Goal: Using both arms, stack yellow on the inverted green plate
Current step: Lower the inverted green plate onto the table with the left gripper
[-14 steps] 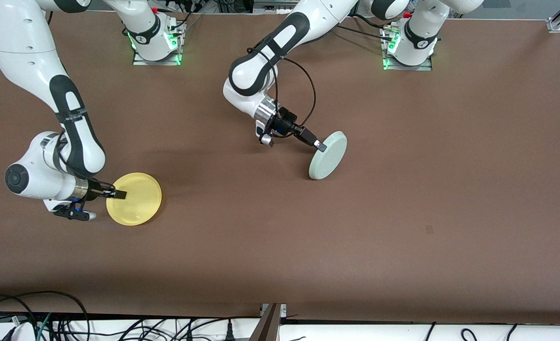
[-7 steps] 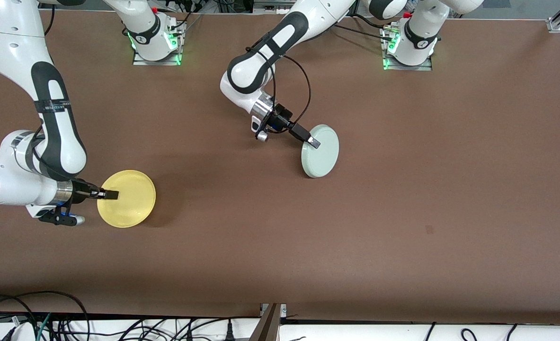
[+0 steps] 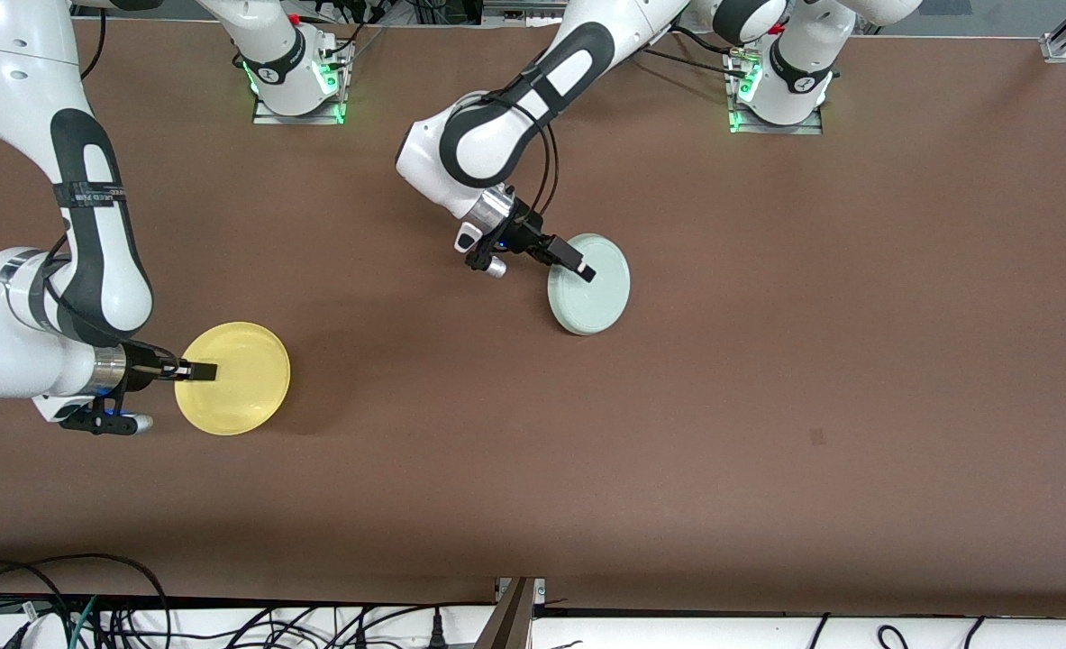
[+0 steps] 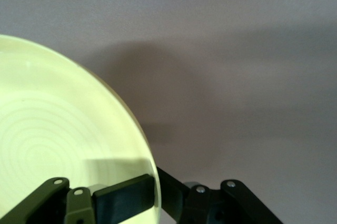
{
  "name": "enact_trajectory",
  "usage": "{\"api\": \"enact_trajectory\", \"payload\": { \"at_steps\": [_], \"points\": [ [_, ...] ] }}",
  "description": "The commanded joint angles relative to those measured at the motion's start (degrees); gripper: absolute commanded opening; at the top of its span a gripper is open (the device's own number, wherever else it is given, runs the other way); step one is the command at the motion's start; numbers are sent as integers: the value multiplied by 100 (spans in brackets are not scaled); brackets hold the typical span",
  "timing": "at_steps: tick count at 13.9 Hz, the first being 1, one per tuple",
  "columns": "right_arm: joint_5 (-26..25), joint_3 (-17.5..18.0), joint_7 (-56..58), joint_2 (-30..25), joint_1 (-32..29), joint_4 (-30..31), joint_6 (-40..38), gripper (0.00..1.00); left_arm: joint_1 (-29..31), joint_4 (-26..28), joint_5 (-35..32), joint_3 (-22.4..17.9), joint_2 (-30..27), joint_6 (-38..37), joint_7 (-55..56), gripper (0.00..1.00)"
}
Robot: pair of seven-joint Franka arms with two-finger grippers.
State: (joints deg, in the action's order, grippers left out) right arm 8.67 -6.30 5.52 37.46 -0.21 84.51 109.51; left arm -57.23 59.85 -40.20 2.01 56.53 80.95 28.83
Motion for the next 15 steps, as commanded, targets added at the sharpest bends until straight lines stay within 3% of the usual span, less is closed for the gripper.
{"api": "enact_trajectory", "payload": {
  "at_steps": [1, 3, 6, 12, 15],
  "points": [
    [-461, 24, 37, -54, 196, -303, -420, 0, 404, -114, 1019, 19, -299, 480, -123, 100],
    [-612, 24, 29, -89, 284, -330, -448, 0, 704, -106, 1924, 10, -458, 929, -115, 100],
    [-656, 6, 37, -90, 346, -330, -457, 0, 898, -97, 2673, 10, -468, 1396, -106, 100],
    [-841, 15, 20, -98, 495, -409, -580, 0, 1004, 447, 3466, 1, -415, 2924, -106, 100],
    [-850, -2, 20, -90, 495, -409, -580, 0, 1030, 825, 3493, 1, -415, 3523, -115, 100]
  ]
}}
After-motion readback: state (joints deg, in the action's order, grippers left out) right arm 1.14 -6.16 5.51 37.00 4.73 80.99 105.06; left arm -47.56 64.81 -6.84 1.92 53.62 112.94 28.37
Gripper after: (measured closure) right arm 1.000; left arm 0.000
